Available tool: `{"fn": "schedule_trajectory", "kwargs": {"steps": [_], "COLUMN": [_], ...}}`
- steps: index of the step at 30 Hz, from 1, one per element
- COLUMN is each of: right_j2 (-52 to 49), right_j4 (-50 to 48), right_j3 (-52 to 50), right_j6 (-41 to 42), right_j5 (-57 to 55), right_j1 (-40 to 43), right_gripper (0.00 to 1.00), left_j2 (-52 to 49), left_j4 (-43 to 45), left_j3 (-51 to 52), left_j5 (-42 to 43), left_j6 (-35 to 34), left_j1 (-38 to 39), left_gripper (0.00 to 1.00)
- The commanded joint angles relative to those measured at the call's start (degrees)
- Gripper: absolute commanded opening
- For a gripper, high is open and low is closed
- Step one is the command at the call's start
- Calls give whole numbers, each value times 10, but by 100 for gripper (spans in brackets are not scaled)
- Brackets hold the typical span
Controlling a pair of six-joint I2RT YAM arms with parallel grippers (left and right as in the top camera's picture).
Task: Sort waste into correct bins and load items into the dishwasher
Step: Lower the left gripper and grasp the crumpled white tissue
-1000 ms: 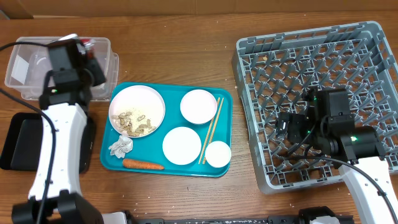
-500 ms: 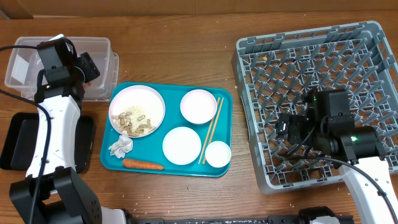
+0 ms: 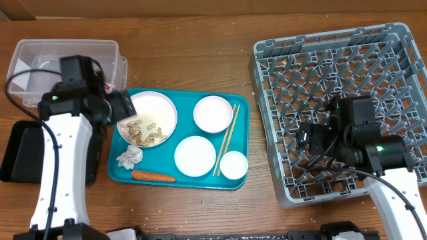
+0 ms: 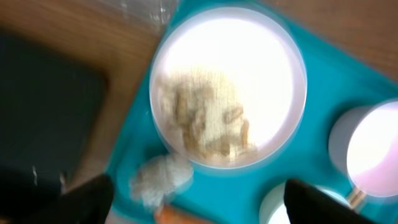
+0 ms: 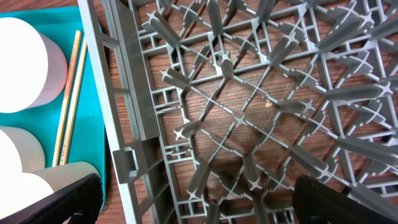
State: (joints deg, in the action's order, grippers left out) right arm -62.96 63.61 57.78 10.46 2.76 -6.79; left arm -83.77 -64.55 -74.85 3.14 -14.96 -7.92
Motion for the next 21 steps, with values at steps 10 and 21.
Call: {"fn": "schedule_trajectory", "kwargs": {"steps": [10, 21], "right_j2": [1, 1], "right_j4": [0, 0], "right_j3": [20, 20], "right_j6": [-2, -2], "right_j5": [3, 3], "right_j1": [1, 1], "right_gripper": [100, 100], "left_j2": [-2, -17], "left_j4": [11, 113], "left_j3": [124, 228], "left_j5": [-22, -82], "left_j6": [-50, -61], "left_j1": [16, 16], "left_gripper": [89, 77]}}
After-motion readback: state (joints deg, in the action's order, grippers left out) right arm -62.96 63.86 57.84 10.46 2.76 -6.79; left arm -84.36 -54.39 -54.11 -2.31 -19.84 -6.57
